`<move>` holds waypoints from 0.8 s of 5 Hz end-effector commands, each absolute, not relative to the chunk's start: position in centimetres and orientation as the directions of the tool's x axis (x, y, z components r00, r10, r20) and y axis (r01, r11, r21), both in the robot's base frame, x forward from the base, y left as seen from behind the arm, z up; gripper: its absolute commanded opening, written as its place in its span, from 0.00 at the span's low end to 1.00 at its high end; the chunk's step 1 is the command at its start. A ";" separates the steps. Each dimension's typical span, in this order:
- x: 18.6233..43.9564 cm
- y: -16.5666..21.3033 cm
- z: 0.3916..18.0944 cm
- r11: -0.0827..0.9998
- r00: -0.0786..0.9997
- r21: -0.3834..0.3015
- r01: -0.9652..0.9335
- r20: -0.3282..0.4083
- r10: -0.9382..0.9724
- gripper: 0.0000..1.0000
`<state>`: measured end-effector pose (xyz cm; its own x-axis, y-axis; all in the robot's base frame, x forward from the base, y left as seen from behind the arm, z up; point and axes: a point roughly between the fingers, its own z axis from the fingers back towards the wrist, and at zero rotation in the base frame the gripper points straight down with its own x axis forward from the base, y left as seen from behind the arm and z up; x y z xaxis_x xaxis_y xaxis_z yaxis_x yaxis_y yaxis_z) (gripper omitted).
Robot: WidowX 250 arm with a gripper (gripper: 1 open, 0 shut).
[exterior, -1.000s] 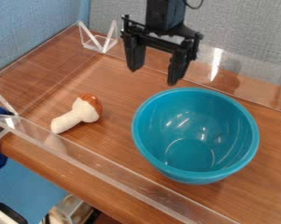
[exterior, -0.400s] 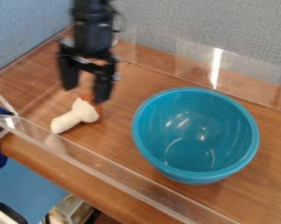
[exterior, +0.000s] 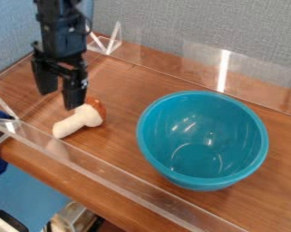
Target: Put the mushroom in the blue bowl
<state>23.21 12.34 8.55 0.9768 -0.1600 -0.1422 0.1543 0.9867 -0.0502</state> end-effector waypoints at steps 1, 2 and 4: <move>24.2 13.7 7.5 0.986 0.978 -0.047 0.162 -0.128 -0.167 1.00; 24.6 14.4 5.9 0.983 0.973 -0.054 0.177 -0.138 -0.183 1.00; 25.0 14.8 4.2 0.980 0.970 -0.057 0.189 -0.143 -0.196 1.00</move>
<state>24.30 13.90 2.98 0.9596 -0.2130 -0.1840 0.1988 0.9757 -0.0926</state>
